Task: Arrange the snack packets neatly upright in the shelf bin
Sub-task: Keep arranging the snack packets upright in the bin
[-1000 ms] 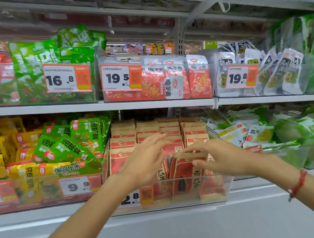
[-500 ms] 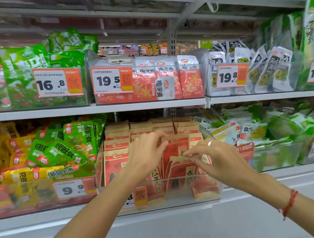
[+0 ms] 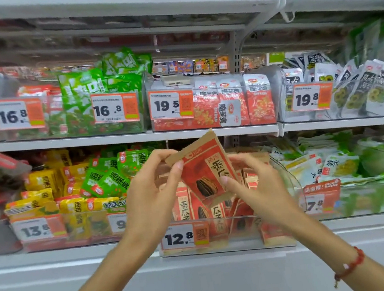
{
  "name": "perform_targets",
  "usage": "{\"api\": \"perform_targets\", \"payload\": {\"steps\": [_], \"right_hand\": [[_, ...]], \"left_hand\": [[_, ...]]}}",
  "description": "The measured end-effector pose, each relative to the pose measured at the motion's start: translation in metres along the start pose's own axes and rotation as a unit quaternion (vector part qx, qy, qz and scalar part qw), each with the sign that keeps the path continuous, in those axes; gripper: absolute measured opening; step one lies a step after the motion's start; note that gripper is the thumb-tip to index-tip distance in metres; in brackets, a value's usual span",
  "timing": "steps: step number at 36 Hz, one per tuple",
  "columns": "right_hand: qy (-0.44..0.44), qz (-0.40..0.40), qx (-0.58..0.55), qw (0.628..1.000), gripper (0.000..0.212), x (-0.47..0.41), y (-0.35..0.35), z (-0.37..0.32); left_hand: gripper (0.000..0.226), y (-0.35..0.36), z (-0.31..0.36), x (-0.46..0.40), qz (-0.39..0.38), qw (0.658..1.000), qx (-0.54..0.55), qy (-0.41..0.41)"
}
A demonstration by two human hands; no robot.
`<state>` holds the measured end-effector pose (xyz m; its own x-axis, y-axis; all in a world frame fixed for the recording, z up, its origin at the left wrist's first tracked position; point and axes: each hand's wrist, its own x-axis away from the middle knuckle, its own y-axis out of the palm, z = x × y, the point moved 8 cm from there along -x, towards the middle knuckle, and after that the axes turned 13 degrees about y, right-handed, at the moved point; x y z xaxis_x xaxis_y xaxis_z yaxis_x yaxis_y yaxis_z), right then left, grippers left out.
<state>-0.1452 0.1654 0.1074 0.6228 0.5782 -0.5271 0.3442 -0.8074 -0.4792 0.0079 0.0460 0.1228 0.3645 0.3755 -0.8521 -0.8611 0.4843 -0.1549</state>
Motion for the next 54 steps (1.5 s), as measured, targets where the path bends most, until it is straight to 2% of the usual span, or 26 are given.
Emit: {"api": "perform_targets", "payload": {"steps": [5, 7, 9, 13, 16, 19, 23, 29, 32, 36, 38, 41, 43, 45, 47, 51, 54], "right_hand": [[-0.044, 0.045, -0.055, 0.996, 0.033, 0.018, 0.004, -0.020], [-0.024, 0.042, -0.101, 0.994, 0.029, 0.024, 0.009, -0.020], [0.005, 0.024, -0.147, 0.989, 0.028, 0.029, 0.018, -0.019], [0.064, -0.050, -0.157, 0.984, 0.027, 0.036, 0.043, -0.007], [0.148, -0.139, -0.140, 0.969, 0.029, 0.042, 0.064, 0.017], [0.200, -0.198, -0.143, 0.949, 0.030, 0.050, 0.078, 0.035], [0.225, -0.194, -0.168, 0.940, 0.012, 0.052, 0.078, 0.041], [0.212, -0.120, -0.208, 0.947, 0.003, 0.048, 0.068, 0.039], [0.203, -0.090, -0.220, 0.950, 0.002, 0.044, 0.062, 0.038], [0.196, -0.102, -0.217, 0.951, 0.005, 0.043, 0.062, 0.033], [0.208, -0.131, -0.206, 0.947, 0.014, 0.044, 0.066, 0.035], [0.238, -0.198, -0.188, 0.932, 0.048, 0.048, 0.076, 0.043], [0.239, -0.238, -0.180, 0.924, 0.054, 0.053, 0.082, 0.042], [0.240, -0.245, -0.186, 0.921, 0.056, 0.057, 0.084, 0.041], [0.228, -0.216, -0.189, 0.930, 0.053, 0.055, 0.080, 0.039], [0.176, -0.126, -0.152, 0.965, 0.038, 0.049, 0.065, 0.029], [0.129, -0.128, -0.120, 0.976, 0.036, 0.052, 0.067, 0.017]], "left_hand": [[0.024, -0.022, -0.006, 0.027, 0.071, 0.994, 0.059, -0.050], [0.041, -0.022, -0.018, 0.037, 0.086, 0.989, 0.081, -0.094], [0.048, -0.018, -0.028, 0.048, 0.084, 0.983, 0.096, -0.132], [0.032, -0.012, -0.049, 0.068, 0.067, 0.971, 0.113, -0.201], [0.016, -0.005, -0.064, 0.082, 0.028, 0.952, 0.139, -0.270], [0.014, 0.002, -0.074, 0.097, -0.006, 0.934, 0.157, -0.320], [0.018, 0.014, -0.078, 0.110, -0.072, 0.929, 0.143, -0.333], [0.019, 0.021, -0.079, 0.114, -0.064, 0.920, 0.175, -0.346], [0.018, 0.026, -0.079, 0.116, -0.096, 0.917, 0.166, -0.349], [0.011, 0.025, -0.076, 0.115, -0.120, 0.917, 0.161, -0.344], [0.011, 0.020, -0.078, 0.114, -0.111, 0.924, 0.141, -0.339], [0.012, 0.009, -0.080, 0.111, -0.043, 0.932, 0.132, -0.336], [0.015, 0.002, -0.079, 0.108, 0.004, 0.930, 0.142, -0.338], [0.017, -0.003, -0.079, 0.107, 0.030, 0.930, 0.139, -0.338], [0.027, -0.006, -0.081, 0.108, 0.045, 0.934, 0.115, -0.336], [0.081, 0.001, -0.076, 0.106, 0.020, 0.938, 0.081, -0.337], [0.103, 0.011, -0.069, 0.105, -0.011, 0.935, 0.086, -0.344]]}}
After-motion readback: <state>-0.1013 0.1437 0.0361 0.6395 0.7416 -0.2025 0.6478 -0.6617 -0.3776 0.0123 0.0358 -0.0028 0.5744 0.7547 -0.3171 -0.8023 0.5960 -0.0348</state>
